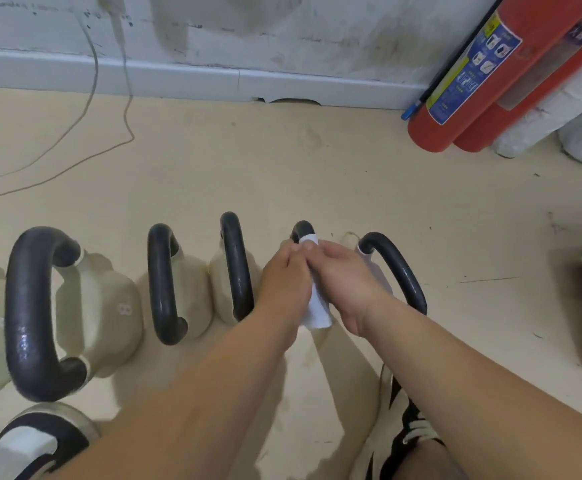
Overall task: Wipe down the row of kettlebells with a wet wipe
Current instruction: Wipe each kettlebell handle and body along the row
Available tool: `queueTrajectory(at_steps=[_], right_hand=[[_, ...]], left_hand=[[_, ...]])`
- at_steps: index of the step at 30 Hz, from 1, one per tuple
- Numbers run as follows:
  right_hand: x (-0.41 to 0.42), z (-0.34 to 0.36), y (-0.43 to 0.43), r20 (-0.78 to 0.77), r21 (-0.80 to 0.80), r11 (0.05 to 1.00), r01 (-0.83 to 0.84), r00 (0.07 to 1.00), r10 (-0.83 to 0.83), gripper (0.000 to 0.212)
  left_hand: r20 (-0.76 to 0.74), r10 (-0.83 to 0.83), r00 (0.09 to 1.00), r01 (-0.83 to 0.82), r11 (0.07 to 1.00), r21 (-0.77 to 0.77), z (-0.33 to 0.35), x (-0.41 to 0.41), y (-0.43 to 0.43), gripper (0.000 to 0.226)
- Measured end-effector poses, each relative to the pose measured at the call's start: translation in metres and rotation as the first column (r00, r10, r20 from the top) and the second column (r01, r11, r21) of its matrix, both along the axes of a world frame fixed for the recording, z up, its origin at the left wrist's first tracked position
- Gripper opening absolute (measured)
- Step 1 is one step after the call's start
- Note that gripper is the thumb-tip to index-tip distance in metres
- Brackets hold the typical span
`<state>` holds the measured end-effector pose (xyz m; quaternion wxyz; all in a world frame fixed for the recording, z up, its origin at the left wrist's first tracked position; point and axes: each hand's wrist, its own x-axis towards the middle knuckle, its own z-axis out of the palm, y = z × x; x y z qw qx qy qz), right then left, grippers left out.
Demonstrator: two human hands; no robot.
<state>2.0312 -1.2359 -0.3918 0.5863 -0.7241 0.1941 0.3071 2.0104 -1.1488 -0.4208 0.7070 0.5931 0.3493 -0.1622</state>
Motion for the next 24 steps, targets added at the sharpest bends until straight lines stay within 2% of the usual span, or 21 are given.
queueTrajectory(at_steps=[2, 4, 7, 10, 13, 17, 20, 22, 24], right_hand=[[-0.014, -0.005, 0.005, 0.104, -0.21, 0.971, -0.116, 0.985, 0.14, 0.024], [-0.032, -0.015, 0.008, 0.241, -0.36, 0.923, -0.136, 0.942, 0.233, 0.023], [-0.065, -0.039, 0.006, 0.387, -0.472, 0.88, -0.056, 0.883, 0.264, 0.019], [-0.099, -0.064, -0.001, 0.388, -0.569, 0.822, -0.039, 0.868, 0.31, 0.027], [-0.106, -0.075, 0.0, 0.371, -0.527, 0.85, 0.009, 0.902, 0.221, 0.032], [-0.089, -0.064, 0.009, 0.318, -0.343, 0.933, 0.106, 0.948, 0.009, 0.032], [-0.075, -0.055, 0.013, 0.41, -0.405, 0.91, 0.093, 0.908, 0.09, 0.035], [-0.05, -0.042, 0.016, 0.443, -0.438, 0.898, 0.052, 0.881, 0.165, 0.03], [-0.013, -0.024, 0.02, 0.281, -0.468, 0.881, -0.064, 0.935, 0.217, 0.034]], left_hand=[[0.025, 0.104, 0.994, -0.104, 0.994, 0.02, -0.008, -0.023, -0.006, 0.026], [0.017, 0.165, 0.986, -0.165, 0.986, 0.016, -0.021, -0.05, -0.012, 0.023], [-0.041, 0.053, 0.998, -0.053, 0.999, -0.004, -0.032, -0.084, -0.011, 0.028], [-0.158, 0.036, 0.987, -0.046, 0.997, -0.061, -0.027, -0.098, -0.004, 0.043], [-0.174, 0.028, 0.984, -0.045, 0.994, -0.1, -0.026, -0.098, -0.001, 0.042], [-0.114, 0.03, 0.993, -0.043, 0.992, -0.119, -0.019, -0.091, -0.009, 0.034], [-0.095, 0.06, 0.994, -0.075, 0.984, -0.16, -0.013, -0.078, -0.01, 0.035], [-0.112, 0.098, 0.989, -0.118, 0.973, -0.198, -0.014, -0.069, -0.01, 0.048], [-0.109, 0.087, 0.99, -0.113, 0.96, -0.258, -0.011, -0.067, -0.008, 0.053]])
